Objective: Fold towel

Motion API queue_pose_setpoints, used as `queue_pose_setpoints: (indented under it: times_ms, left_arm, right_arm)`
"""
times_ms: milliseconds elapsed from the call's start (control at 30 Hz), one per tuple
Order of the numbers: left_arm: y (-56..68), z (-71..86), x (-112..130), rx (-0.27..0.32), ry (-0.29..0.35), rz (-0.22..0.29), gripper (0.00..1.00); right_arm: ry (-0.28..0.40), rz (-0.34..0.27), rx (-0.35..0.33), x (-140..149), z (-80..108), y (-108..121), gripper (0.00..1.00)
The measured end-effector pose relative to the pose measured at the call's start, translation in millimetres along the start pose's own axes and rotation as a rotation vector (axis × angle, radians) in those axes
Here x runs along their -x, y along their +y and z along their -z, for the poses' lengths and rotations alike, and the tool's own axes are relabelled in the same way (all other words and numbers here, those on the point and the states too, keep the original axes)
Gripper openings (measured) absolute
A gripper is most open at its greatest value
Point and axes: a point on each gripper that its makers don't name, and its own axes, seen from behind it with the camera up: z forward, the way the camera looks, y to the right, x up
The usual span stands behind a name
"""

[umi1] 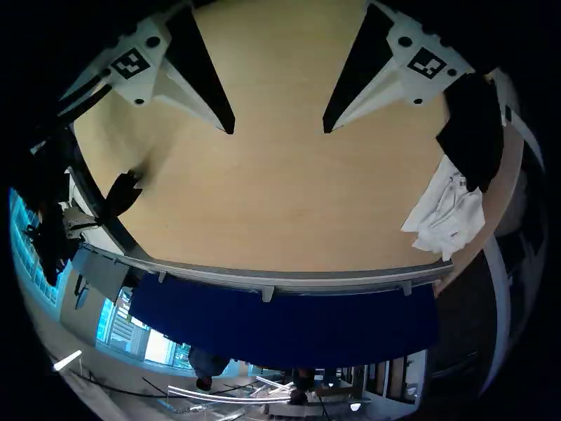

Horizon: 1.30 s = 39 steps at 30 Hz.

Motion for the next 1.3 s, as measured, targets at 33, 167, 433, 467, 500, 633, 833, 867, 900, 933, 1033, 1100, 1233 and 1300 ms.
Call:
queue_pose_setpoints:
  times_ms: [33,167,433,467,500,633,833,867,900,933,1033,1100,1233,1300]
  left_arm:
    - [-0.3,0.1,0,-0.001,0.000,0.001,0.94]
    - [-2.2,0.6,0,-0.005,0.000,0.003,0.93]
    - [-7.4,1.6,2,-0.015,0.001,0.010,0.93]
    - [-8.0,1.7,2,-0.016,0.001,0.011,0.93]
    - [-8.3,1.5,2,-0.017,0.000,0.012,0.93]
    - [-8.9,1.3,3,-0.019,0.000,0.014,0.93]
    - [-9.3,1.4,1,-0.023,0.000,0.013,0.94]
    - [-9.5,1.4,1,-0.024,0.000,0.013,0.94]
    - [-9.8,1.4,1,-0.026,0.001,0.014,0.93]
    - [-10.1,1.4,1,-0.027,0.002,0.015,0.93]
    - [-10.9,1.1,1,-0.029,0.001,0.017,0.93]
    - [-11.3,0.7,1,-0.031,-0.001,0.017,0.93]
    - [-11.7,-0.5,3,-0.037,-0.004,0.015,0.94]
    - [-11.0,-1.3,3,-0.038,-0.005,0.013,0.93]
  right_arm:
    - [0.003,0.000,0.000,-2,-0.9,1,0.04]
    - [0.010,-0.001,-0.004,-8,-5.6,1,0.04]
    - [0.009,0.007,-0.013,-10,-12.2,-3,0.04]
    - [0.008,0.008,-0.014,-10,-13.0,-3,0.04]
    - [0.008,0.008,-0.014,-10,-13.8,-4,0.04]
    - [0.007,0.010,-0.017,-10,-17.2,-5,0.04]
    - [0.009,0.010,-0.020,-9,-19.9,-5,0.04]
    - [0.009,0.011,-0.021,-8,-20.2,-5,0.04]
    - [0.008,0.011,-0.021,-6,-20.6,-5,0.04]
    - [0.007,0.011,-0.021,-3,-21.2,-6,0.04]
    - [0.005,0.004,-0.021,7,-23.3,-5,0.04]
    - [0.003,-0.007,-0.020,16,-24.7,-5,0.04]
    - [-0.003,-0.038,-0.022,38,-25.7,-5,0.04]
    - [-0.012,-0.053,-0.023,50,-25.8,-5,0.04]
